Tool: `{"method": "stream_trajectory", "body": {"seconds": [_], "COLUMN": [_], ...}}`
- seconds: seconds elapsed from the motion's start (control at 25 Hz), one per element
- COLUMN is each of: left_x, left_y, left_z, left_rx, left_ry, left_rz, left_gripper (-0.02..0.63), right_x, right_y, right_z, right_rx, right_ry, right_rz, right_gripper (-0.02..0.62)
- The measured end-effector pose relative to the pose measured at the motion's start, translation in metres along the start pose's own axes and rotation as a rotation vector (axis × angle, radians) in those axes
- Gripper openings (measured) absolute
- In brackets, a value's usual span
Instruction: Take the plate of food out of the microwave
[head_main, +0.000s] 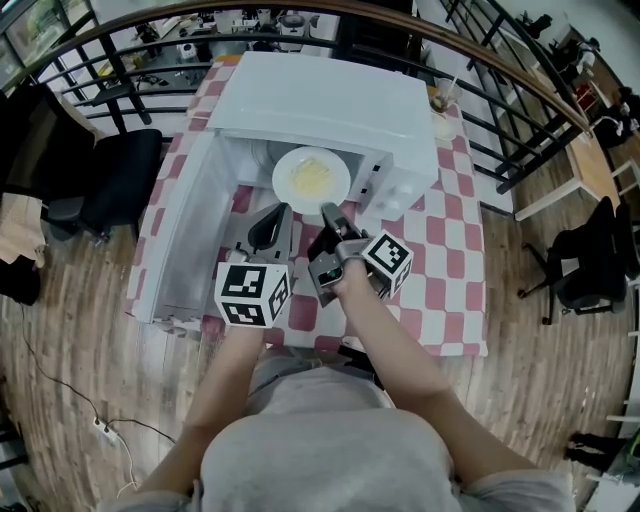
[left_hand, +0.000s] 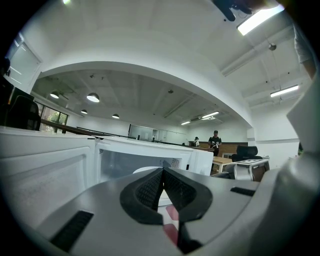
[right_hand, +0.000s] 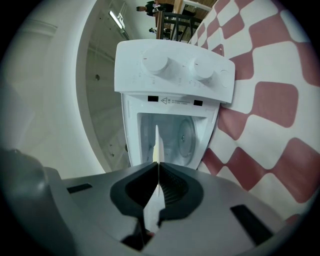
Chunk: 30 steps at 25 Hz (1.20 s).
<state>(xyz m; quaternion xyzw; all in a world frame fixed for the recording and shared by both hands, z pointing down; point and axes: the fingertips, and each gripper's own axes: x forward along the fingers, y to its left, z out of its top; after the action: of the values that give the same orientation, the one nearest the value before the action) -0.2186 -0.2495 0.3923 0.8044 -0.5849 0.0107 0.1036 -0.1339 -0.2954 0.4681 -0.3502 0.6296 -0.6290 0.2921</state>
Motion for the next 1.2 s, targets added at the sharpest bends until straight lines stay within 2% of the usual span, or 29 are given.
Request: {"method": "stream_trajectory", "body": {"seconds": [0.48, 1.2], "left_x": [-0.018, -0.045], "left_y": [-0.014, -0.058], "left_z": [0.011, 0.013], "left_rx": [0.011, 0.014], "left_ry": [-0.021, -0.08], "left_rz": [0.006, -0.014], "left_gripper": [0.003, 0.003], "right_x": [-0.034, -0.104], "right_y": [0.016, 0.026], "right_z": [-0.01, 0.003], "right_rx": [-0.024, -0.036], "right_ry": [0.029, 0.011], "right_rz": [0.013, 0.062], "right_gripper": [0.031, 0.031]}}
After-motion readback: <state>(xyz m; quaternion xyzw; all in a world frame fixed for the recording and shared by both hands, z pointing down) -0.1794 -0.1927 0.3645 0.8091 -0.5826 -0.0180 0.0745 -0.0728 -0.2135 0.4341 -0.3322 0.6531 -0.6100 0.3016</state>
